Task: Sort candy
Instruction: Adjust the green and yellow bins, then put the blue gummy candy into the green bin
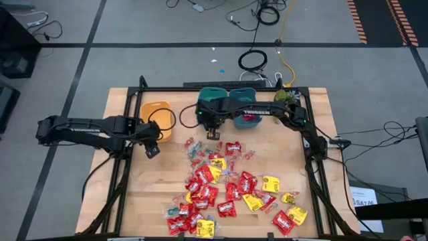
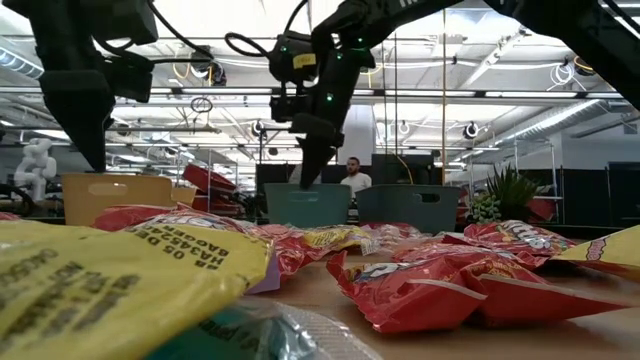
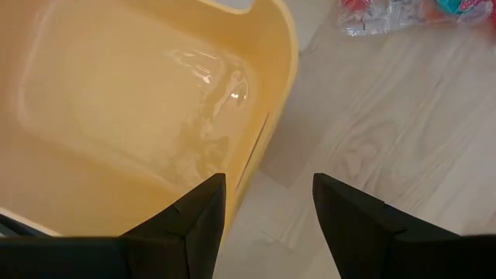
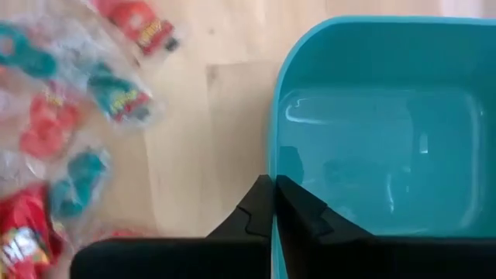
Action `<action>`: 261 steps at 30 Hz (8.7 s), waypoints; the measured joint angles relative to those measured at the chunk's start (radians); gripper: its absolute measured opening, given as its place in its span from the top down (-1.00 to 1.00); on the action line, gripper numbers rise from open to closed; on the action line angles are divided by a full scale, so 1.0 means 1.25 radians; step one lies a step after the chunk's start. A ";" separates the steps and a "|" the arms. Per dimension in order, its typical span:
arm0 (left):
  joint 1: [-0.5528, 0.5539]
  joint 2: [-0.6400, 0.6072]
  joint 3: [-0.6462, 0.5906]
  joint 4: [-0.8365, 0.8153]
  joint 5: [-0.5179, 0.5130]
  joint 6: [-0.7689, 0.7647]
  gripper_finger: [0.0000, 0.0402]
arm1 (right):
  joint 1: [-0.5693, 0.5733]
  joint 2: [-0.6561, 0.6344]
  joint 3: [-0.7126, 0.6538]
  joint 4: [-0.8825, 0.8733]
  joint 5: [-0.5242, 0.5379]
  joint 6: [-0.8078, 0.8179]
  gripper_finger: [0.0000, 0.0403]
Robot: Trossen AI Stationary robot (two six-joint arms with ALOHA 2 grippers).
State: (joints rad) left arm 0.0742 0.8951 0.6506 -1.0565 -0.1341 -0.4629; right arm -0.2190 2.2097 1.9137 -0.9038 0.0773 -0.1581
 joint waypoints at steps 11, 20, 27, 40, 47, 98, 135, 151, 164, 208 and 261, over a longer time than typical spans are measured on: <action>0.000 0.000 0.000 0.000 0.003 0.009 -0.02 | -0.006 0.000 0.000 -0.025 -0.042 -0.096 1.00; 0.000 0.000 0.000 0.000 0.006 0.023 -0.02 | -0.005 -0.004 0.000 -0.034 -0.042 -0.074 0.97; 0.000 0.000 0.000 0.001 0.006 0.021 -0.02 | -0.004 -0.030 0.000 -0.027 -0.043 -0.072 0.81; 0.011 0.018 0.000 0.007 0.018 0.089 -0.02 | -0.004 -0.102 -0.001 -0.072 -0.043 -0.017 0.53; 0.053 0.094 0.000 0.041 0.017 0.128 -0.02 | 0.008 -0.186 -0.001 -0.090 -0.045 0.054 0.53; 0.201 0.490 0.272 0.106 -0.026 0.607 0.89 | 0.402 -0.532 -0.353 -0.132 0.171 0.725 0.54; 0.213 0.474 0.399 0.026 0.048 0.527 0.49 | 0.434 -0.529 -0.353 -0.099 0.223 0.792 0.54; 0.018 -0.044 0.285 0.084 0.031 0.059 0.49 | 0.482 -0.529 -0.684 0.413 0.374 0.862 0.52; -0.307 -0.157 -0.015 0.413 -0.192 -0.063 0.49 | 0.350 -0.529 -0.697 0.590 0.269 0.672 -0.01; -0.220 -0.129 -0.238 0.841 0.039 0.192 0.49 | 0.197 0.023 -0.030 0.042 0.118 0.593 -0.12; -0.220 -0.133 -0.238 0.754 0.059 0.032 0.49 | -0.039 -0.164 -0.017 0.125 0.070 0.275 1.00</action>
State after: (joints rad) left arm -0.2012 0.7288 0.3534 -0.1134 -0.0605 -0.4231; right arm -0.2679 2.0042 1.8927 -0.7473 0.1647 0.1858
